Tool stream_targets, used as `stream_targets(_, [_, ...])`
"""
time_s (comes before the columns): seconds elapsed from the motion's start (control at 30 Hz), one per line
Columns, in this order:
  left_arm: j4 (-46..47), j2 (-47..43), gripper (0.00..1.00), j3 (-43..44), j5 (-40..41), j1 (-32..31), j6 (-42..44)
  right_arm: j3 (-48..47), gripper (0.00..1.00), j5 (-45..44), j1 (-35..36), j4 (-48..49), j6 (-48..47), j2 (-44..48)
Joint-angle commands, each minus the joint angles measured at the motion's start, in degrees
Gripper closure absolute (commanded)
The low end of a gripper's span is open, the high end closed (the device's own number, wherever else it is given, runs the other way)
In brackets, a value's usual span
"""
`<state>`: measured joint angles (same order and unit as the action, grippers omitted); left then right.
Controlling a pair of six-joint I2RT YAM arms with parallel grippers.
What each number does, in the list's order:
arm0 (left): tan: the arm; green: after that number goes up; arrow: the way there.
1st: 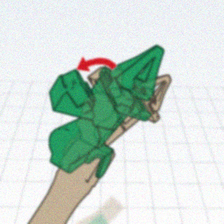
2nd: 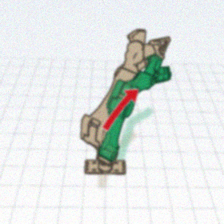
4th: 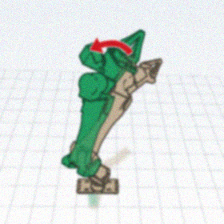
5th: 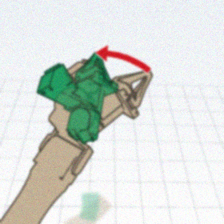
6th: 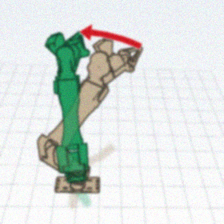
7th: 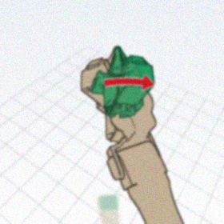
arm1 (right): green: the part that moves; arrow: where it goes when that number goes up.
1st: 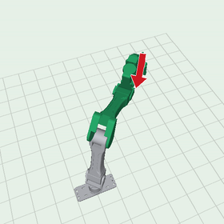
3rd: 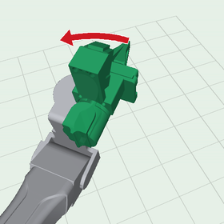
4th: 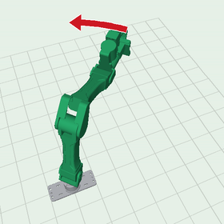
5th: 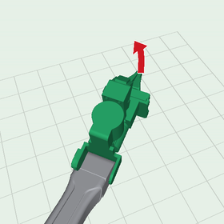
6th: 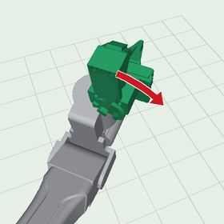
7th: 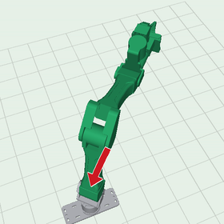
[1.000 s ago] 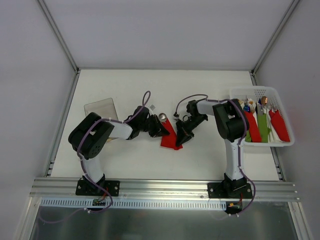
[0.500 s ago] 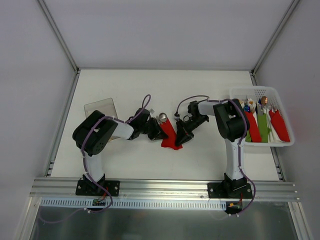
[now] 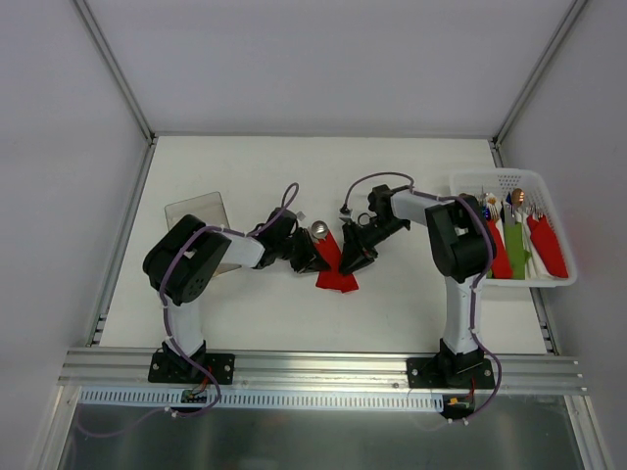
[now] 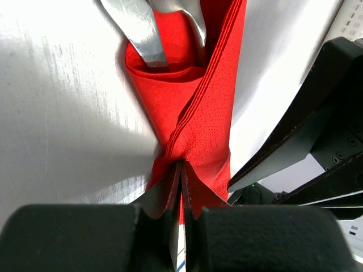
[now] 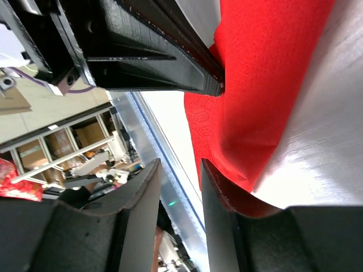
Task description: Place the utensils on the paper napkin and roll it up
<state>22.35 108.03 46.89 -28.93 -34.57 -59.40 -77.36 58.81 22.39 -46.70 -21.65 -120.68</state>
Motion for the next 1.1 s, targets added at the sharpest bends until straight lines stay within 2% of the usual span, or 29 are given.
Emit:
stream_targets(0.0, [-7.84, 2.27, 1.00, 0.48, 2.12, -0.50, 3.67, -0.16, 0.63, -0.26, 0.81, -0.68, -3.83, 2.21])
stream_targets(0.27, [-9.08, 1.40, 1.00, 1.36, 2.21, -0.41, 4.99, 3.53, 0.69, -4.49, 2.30, 3.10, -1.91, -0.78])
stream_targets(0.4, [-9.34, -1.84, 1.00, 1.36, 3.17, -0.06, 5.17, 5.02, 0.71, -6.51, 2.39, 4.77, 0.90, -2.10])
stream_targets(0.5, [-8.90, -5.35, 0.89, 1.53, 4.40, 0.11, 5.25, 5.99, 0.72, -6.94, 2.48, 5.91, 2.57, -2.36])
stream_targets(0.6, [-8.64, -10.09, 0.71, 1.53, 7.39, 0.03, 6.57, 6.17, 0.73, -6.86, 2.48, 6.62, 3.71, -2.71])
stream_targets(0.7, [-13.09, -12.83, 0.65, 3.80, 11.25, 0.03, 8.24, 6.26, 0.75, -6.51, 2.48, 6.71, 4.33, -3.15])
stream_targets(0.83, [-17.15, -12.76, 0.64, 5.49, 14.33, 0.46, 6.93, 6.43, 0.76, -6.25, 2.48, 6.88, 5.39, -3.51])
stream_targets(1.07, [-18.92, -8.63, 0.63, 7.42, 15.66, 0.38, 4.82, 6.87, 0.76, -5.11, 2.48, 6.71, 6.18, -3.68])
